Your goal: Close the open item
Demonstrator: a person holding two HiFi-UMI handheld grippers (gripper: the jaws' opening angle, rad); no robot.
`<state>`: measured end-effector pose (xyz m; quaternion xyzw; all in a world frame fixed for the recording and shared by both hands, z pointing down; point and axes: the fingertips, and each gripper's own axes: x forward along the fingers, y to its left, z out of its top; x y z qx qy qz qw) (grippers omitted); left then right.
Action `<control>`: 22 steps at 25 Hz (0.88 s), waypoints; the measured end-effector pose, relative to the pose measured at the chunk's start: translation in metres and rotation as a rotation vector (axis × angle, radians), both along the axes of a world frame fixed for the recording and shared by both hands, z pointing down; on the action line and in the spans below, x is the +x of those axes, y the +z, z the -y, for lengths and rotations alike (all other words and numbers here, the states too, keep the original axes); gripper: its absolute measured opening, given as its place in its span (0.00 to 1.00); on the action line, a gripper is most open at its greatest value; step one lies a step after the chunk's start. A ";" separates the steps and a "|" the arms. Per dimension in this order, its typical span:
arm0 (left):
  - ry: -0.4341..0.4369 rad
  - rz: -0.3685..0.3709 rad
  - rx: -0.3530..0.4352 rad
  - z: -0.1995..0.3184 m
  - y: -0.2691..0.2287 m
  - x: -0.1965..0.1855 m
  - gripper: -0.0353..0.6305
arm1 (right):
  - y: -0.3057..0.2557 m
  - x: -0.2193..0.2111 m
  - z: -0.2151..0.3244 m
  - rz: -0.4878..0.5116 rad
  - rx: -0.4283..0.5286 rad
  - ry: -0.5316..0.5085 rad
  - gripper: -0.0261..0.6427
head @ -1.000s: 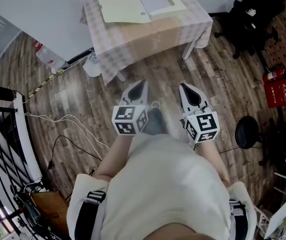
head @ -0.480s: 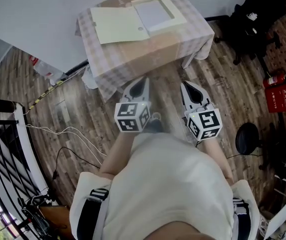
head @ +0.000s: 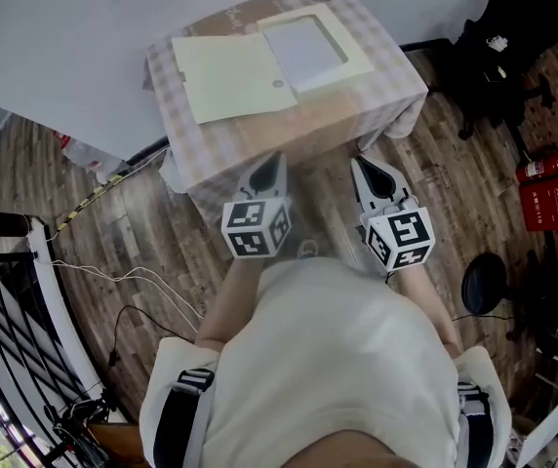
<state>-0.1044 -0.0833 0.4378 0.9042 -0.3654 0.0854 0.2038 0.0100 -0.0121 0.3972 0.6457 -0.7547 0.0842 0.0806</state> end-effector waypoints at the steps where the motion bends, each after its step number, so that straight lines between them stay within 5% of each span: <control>1: -0.002 0.000 -0.001 0.007 0.001 0.001 0.06 | 0.001 0.001 0.007 -0.001 0.000 -0.001 0.04; 17: -0.097 0.028 -0.073 0.068 0.036 -0.001 0.06 | 0.018 0.020 0.064 0.030 -0.020 -0.044 0.04; 22: -0.206 0.024 -0.084 0.099 0.046 -0.002 0.06 | 0.018 0.033 0.100 0.012 -0.007 -0.142 0.04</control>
